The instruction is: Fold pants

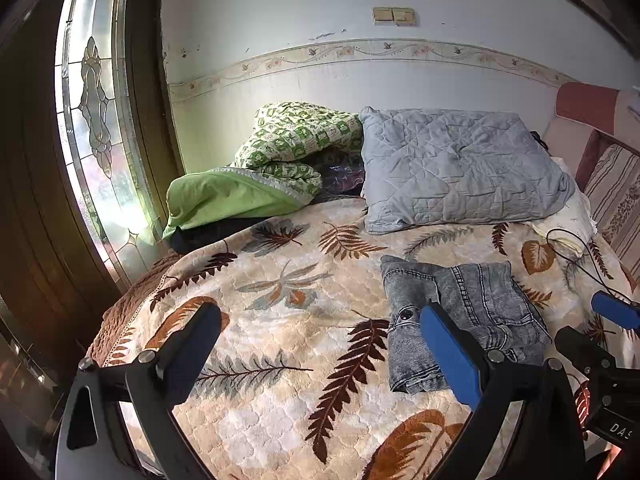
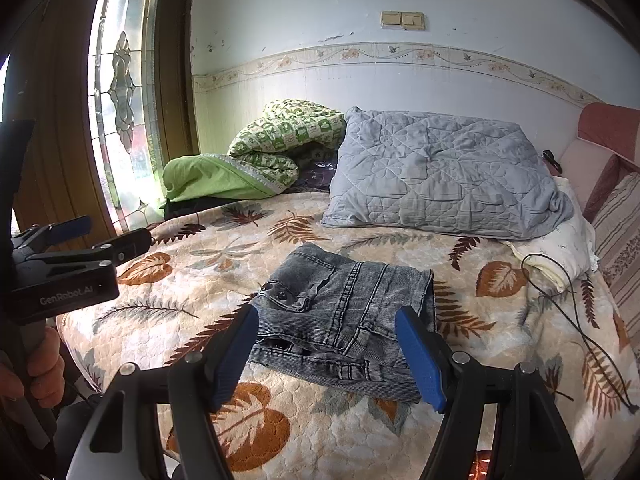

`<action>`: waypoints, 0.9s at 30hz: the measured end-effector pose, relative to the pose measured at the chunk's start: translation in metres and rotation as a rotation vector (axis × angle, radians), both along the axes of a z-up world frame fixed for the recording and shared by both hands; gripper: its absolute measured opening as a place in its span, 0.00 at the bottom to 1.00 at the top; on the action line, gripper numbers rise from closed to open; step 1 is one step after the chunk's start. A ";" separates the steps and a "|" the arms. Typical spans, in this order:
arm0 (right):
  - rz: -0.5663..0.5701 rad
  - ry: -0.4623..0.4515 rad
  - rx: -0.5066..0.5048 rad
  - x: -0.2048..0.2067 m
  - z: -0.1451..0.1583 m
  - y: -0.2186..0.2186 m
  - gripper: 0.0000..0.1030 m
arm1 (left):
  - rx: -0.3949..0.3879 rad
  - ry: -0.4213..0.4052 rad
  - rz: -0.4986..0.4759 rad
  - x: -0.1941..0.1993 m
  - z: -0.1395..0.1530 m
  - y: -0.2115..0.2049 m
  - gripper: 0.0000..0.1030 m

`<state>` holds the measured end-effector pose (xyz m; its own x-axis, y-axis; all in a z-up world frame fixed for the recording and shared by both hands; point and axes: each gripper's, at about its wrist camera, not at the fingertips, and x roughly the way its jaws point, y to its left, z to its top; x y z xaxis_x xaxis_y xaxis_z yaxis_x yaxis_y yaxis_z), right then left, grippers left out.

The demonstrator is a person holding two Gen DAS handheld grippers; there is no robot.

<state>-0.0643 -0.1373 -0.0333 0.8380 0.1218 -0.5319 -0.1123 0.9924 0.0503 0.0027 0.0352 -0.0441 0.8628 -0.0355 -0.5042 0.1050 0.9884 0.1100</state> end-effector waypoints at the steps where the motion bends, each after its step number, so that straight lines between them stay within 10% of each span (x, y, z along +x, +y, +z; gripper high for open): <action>1: 0.001 0.002 -0.002 0.001 0.000 0.001 0.72 | 0.000 -0.001 0.001 0.000 0.000 0.000 0.96; 27: -0.009 0.004 -0.035 0.014 0.001 0.024 0.72 | -0.042 -0.024 -0.008 0.004 0.004 0.016 0.96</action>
